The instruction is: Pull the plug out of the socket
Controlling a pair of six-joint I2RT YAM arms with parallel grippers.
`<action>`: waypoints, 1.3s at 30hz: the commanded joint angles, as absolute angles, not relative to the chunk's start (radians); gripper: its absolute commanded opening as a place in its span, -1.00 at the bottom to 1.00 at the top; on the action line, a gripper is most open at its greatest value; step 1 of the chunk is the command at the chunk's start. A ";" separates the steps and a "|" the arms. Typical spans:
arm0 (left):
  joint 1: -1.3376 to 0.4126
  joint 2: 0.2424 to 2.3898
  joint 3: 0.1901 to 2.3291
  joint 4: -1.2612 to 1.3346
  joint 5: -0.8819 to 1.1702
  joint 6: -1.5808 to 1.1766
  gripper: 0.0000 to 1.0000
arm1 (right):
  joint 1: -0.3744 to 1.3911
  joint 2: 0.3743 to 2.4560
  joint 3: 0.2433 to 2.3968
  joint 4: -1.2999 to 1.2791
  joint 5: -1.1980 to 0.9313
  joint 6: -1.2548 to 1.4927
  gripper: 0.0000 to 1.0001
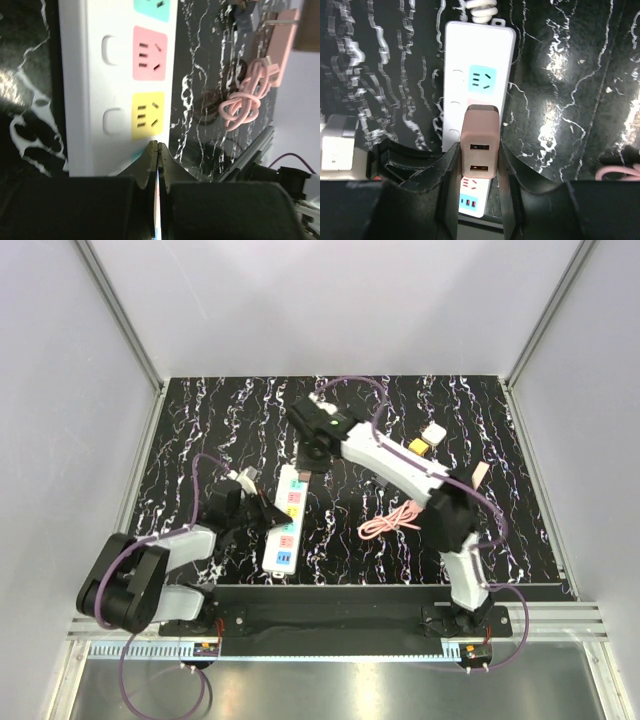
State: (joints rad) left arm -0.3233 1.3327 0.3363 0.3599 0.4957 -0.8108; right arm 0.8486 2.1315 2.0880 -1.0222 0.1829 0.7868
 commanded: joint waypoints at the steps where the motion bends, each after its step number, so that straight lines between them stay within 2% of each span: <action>1: -0.345 1.240 0.373 0.169 0.423 -0.759 -1.00 | 0.775 1.869 1.834 -0.726 0.103 0.814 -1.00; 6: -0.376 1.146 0.384 0.103 0.416 -0.773 -1.00 | 0.681 1.659 1.455 -0.476 0.051 0.854 -1.00; 14: -0.405 0.937 0.292 0.049 0.405 -0.819 -1.00 | 0.571 1.465 1.025 -0.181 0.003 0.905 -1.00; 19: -0.408 0.802 0.230 0.018 0.410 -0.850 -0.99 | 0.545 1.437 0.919 -0.088 -0.021 0.914 -1.00; 25: -0.408 0.704 0.187 0.003 0.414 -0.896 -0.99 | 0.535 1.512 0.887 -0.025 -0.035 0.965 -1.00; 32: -0.408 0.677 0.187 -0.041 0.413 -0.890 -0.99 | 0.534 1.568 0.847 0.103 -0.043 1.008 -1.00; 39: -0.408 0.660 0.184 -0.063 0.400 -0.882 -0.98 | 0.532 1.554 0.807 0.110 -0.006 1.026 -1.00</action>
State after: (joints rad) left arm -0.4049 0.6670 0.1879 -0.0654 0.4129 -0.8738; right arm 0.5396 1.5696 0.8162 0.0486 -0.0269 1.0016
